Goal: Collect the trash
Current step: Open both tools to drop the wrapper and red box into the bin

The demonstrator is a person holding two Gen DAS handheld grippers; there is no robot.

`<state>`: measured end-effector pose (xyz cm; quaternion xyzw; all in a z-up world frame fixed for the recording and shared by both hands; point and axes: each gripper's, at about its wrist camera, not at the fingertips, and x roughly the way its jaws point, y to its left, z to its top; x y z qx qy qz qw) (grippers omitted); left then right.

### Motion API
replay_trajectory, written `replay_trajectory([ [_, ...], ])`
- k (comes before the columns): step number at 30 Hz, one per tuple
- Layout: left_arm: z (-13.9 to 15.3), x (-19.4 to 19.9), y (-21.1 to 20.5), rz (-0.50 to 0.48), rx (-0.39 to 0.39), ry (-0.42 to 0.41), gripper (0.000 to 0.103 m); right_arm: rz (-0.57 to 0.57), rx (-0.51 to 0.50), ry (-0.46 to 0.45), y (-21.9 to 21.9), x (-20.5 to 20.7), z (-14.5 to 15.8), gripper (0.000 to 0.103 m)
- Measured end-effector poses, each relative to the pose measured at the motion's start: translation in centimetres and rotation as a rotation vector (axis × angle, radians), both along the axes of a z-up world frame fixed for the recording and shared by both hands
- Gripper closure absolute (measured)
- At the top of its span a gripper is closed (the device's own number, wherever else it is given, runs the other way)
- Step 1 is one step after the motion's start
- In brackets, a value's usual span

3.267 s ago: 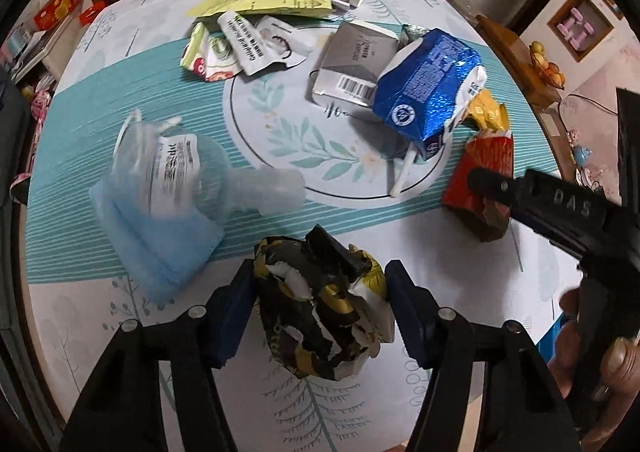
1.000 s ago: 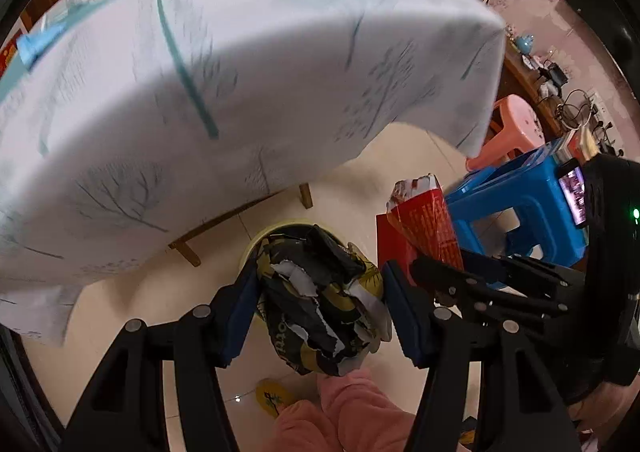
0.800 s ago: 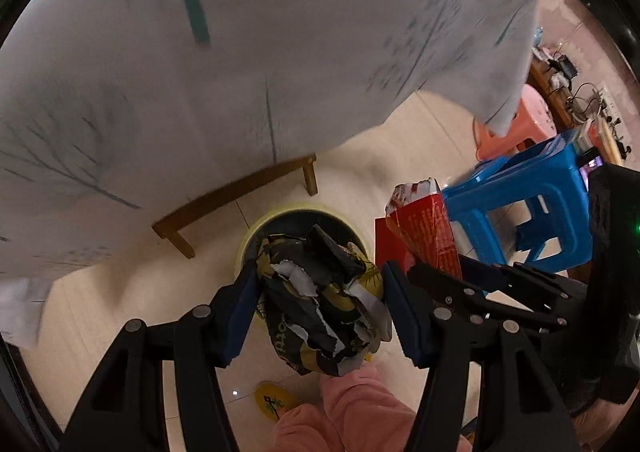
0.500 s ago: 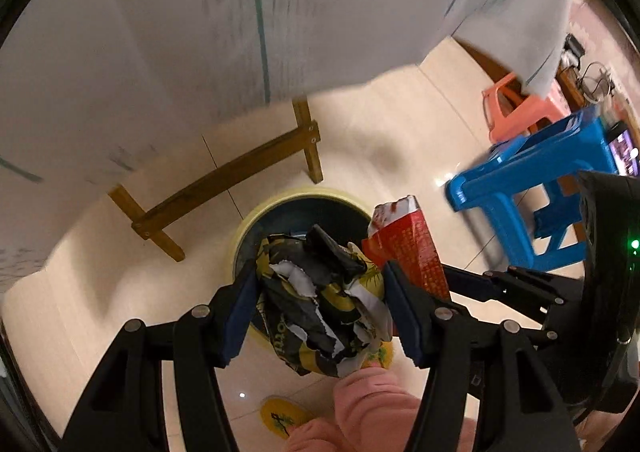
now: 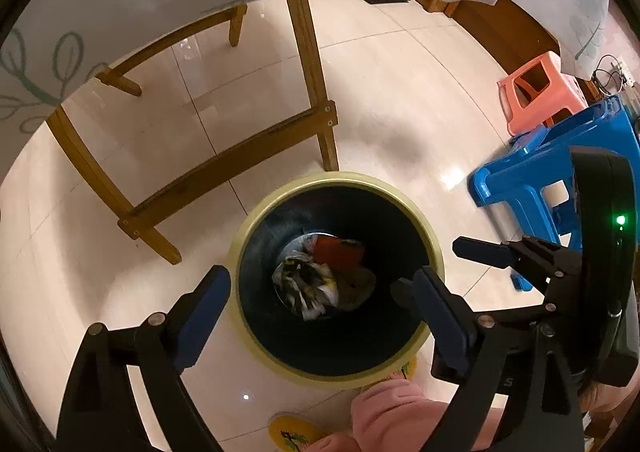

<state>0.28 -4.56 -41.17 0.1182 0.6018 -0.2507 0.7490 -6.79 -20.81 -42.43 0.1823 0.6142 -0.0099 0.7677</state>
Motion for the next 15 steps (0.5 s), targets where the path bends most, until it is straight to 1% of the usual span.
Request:
replay_trajectory([
  [1,0.1,0.0,0.1,0.005,0.002,-0.009,0.007,-0.004,-0.004,-0.002,0.0,0.0,0.0,0.027],
  [3,0.4,0.1,0.4,0.020,0.005,-0.025,0.003,-0.019,-0.006,-0.006,-0.2,-0.1,0.1,0.027],
  [5,0.9,0.0,0.7,0.037,0.004,-0.034,0.003,-0.036,-0.008,-0.010,-0.5,-0.1,0.2,0.027],
  [10,2.6,0.0,1.9,0.074,0.006,-0.020,0.003,-0.073,-0.011,0.000,-0.7,-0.1,0.9,0.027],
  [13,4.5,-0.3,2.6,0.105,0.006,-0.020,0.003,-0.091,-0.012,0.006,-0.8,-0.3,2.3,0.027],
  [15,6.2,-0.6,3.1,0.126,0.002,-0.014,0.003,-0.103,-0.019,0.006,-0.8,-0.6,4.2,0.027],
])
